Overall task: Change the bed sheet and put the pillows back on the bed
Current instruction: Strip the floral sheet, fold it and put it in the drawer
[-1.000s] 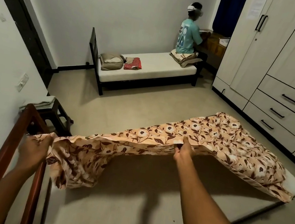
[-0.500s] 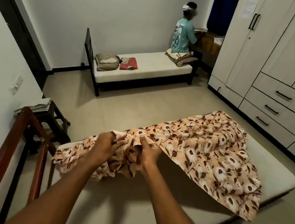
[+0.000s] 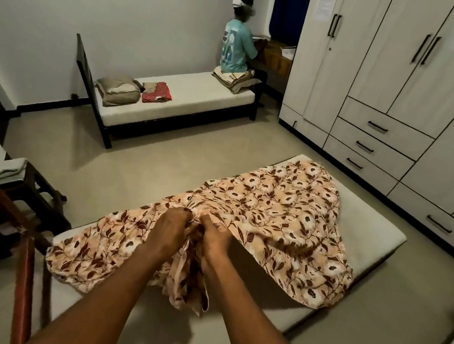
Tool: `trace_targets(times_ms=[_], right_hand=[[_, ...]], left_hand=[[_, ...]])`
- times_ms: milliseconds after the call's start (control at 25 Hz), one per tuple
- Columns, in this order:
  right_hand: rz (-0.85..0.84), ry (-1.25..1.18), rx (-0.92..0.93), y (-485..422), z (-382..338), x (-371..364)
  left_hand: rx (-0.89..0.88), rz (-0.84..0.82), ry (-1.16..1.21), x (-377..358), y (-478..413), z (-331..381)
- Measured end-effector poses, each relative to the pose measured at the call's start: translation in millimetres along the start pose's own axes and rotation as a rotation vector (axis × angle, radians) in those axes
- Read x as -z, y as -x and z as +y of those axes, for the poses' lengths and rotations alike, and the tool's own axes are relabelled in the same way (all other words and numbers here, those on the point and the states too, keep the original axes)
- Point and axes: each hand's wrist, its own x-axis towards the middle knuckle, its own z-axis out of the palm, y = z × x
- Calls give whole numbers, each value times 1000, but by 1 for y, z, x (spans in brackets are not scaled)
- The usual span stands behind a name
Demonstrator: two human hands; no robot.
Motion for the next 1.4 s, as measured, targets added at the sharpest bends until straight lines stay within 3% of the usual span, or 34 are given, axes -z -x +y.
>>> trace_targets(times_ms=[400,520,640,760,1000,1080,1200,1240,1280,1360,1400], right_hand=[[81,-585,-241,-26,-27,21],[46,-646,-305,-49,-33,25],[51,-509,-404,-63,-38,24],[5,-504,-371,-69,-42,37],[270,-802,-398,-126,-74,73],[236,-672,-283,-144,-81,92],[-61,-322,95,-174,-94,99],[-107,-427,7,-173,-97,90],[-107,-459,-40,-166,-103,81],[94,-265,10,-147,-121,58],[117,-159,46,-142,-120,47]], left_hand=[[-39,157,91,15,11,-32],[-114,195,83,22,13,-46],[-149,266,62,34,10,-49],[-121,333,30,49,6,-52],[88,464,50,70,4,-64],[171,455,15,71,-1,-75],[298,304,-53,57,-14,-91],[337,262,-44,51,-19,-93],[367,240,-25,45,-26,-91],[352,230,21,34,-43,-74],[312,219,48,29,-53,-60]])
